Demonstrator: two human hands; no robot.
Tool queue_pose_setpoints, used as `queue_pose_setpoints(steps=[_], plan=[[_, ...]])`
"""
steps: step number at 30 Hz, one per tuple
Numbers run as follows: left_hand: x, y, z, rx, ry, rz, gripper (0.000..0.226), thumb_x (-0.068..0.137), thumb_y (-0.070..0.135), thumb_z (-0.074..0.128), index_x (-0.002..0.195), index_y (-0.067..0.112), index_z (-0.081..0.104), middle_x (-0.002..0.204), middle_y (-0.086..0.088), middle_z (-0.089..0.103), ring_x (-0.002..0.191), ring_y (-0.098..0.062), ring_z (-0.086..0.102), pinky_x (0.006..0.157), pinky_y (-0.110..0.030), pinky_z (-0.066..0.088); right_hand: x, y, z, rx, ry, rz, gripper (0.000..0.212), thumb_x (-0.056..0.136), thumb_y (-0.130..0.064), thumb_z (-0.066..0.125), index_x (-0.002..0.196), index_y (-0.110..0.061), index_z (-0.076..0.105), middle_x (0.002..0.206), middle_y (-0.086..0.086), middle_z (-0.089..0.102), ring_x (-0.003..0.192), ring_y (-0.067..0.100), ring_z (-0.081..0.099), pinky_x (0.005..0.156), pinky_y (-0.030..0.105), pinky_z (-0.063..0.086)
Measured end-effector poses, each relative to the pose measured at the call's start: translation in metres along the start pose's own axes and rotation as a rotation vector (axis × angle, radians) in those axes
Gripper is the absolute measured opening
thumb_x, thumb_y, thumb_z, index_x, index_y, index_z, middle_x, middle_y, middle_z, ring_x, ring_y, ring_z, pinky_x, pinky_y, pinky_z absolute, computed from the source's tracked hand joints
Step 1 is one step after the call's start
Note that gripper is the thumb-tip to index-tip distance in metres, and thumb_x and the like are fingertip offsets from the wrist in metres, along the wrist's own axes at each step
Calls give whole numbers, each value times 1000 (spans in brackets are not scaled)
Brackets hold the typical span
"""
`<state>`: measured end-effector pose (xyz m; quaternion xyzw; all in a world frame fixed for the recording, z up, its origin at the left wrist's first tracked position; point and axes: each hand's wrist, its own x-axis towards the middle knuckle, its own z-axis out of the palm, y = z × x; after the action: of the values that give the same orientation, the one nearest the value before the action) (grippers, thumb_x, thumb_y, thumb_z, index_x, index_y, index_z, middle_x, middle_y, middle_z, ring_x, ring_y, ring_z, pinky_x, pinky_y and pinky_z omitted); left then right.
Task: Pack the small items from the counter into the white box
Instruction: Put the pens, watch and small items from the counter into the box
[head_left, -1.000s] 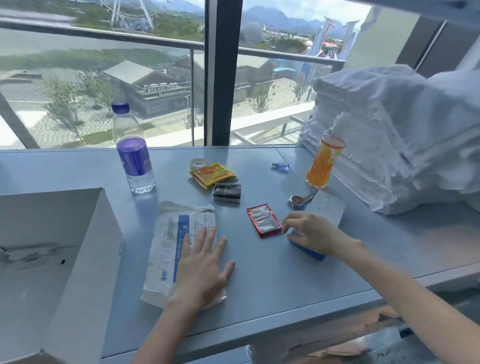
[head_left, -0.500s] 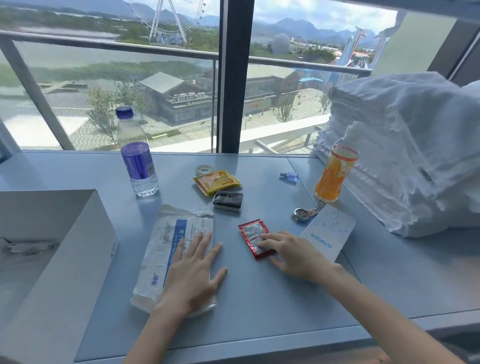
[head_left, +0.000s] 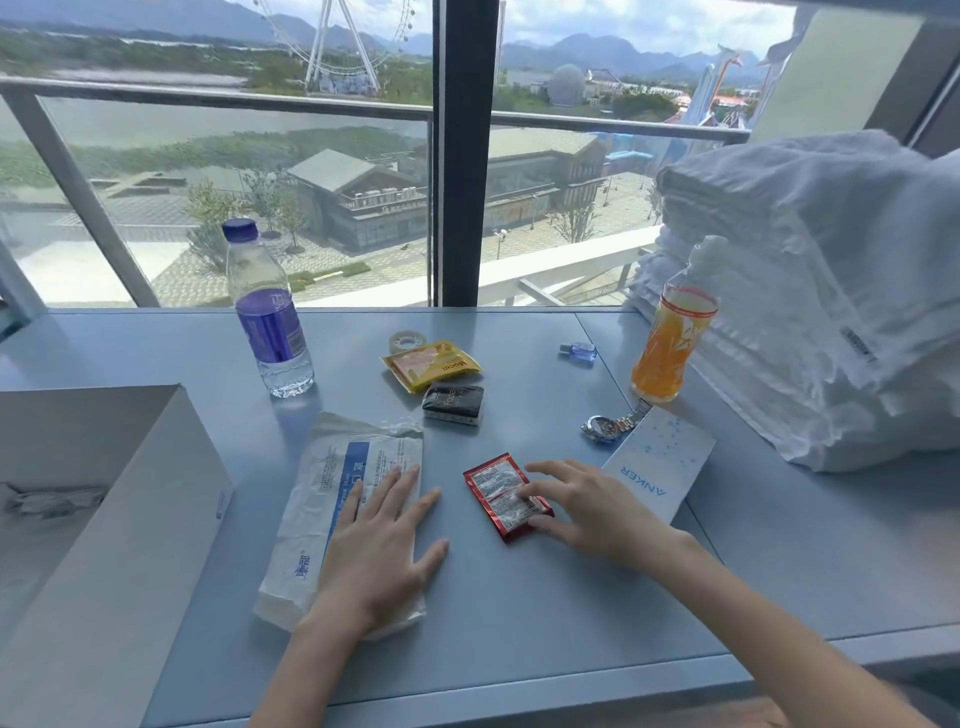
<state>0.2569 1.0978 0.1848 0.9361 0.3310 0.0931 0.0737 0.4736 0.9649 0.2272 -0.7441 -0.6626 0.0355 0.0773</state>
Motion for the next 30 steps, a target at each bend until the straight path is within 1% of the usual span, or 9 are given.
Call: queue_pose_setpoints(steps=[4,8,11,14,19,21,25,27,30], plan=[[1,-1,-2,2,-10,-7,83,67,69,2,144,43,21,156,16,-2,140,-1,-11,112,-30,-12,-12,2,3,-80,-102,7,48,92,-44,48,138,-34,38,148,-5,31,132,17,35,106,32,26],[-1,0,-3,35,-31,-5,84,66,68,-3,144,45,14,155,16,-9,140,-2,-15,112,-31,-13,-18,18,-10,40,-17,88,42,93,-43,47,132,-28,46,147,-4,32,132,16,33,105,33,35],[-1,0,-3,37,-36,-6,83,66,69,-3,144,46,15,155,16,-8,140,-1,-15,112,-31,-13,-5,45,-25,4,49,170,37,93,-34,51,128,-21,51,142,-1,38,128,17,38,100,35,41],[-1,1,-4,33,-36,-7,83,66,69,-3,144,46,15,155,16,-8,140,-1,-15,112,-31,-13,20,74,-37,7,50,246,33,93,-25,54,125,-15,55,139,1,43,120,20,46,96,34,41],[-1,3,-6,28,-29,10,82,67,68,-1,144,45,16,155,16,-7,140,-2,-14,112,-31,-12,77,112,-45,-23,5,320,36,95,-17,47,130,-10,48,140,5,40,121,27,44,96,37,39],[0,2,-4,-2,-13,11,77,72,67,9,142,42,28,156,14,4,141,-3,-6,113,-31,-8,99,123,-42,-41,-3,334,39,95,-15,46,134,-10,44,144,4,36,125,27,41,96,36,38],[-1,1,-3,13,-23,-6,55,77,61,37,123,37,58,142,6,45,133,-12,37,106,-35,15,137,145,-35,-74,-14,397,44,94,-11,42,138,-12,38,144,5,33,128,28,36,97,39,38],[-1,1,-4,23,-17,-2,52,75,61,41,117,38,62,136,6,53,126,-13,47,102,-37,22,151,156,-31,-61,-24,450,44,94,-10,40,138,-10,35,144,7,35,127,30,37,97,39,37],[-1,1,-3,24,29,0,51,74,61,42,115,39,63,133,7,54,124,-12,50,100,-36,24,160,170,-24,-29,-60,470,46,94,-7,41,139,-8,34,145,9,34,126,31,41,96,36,37]])
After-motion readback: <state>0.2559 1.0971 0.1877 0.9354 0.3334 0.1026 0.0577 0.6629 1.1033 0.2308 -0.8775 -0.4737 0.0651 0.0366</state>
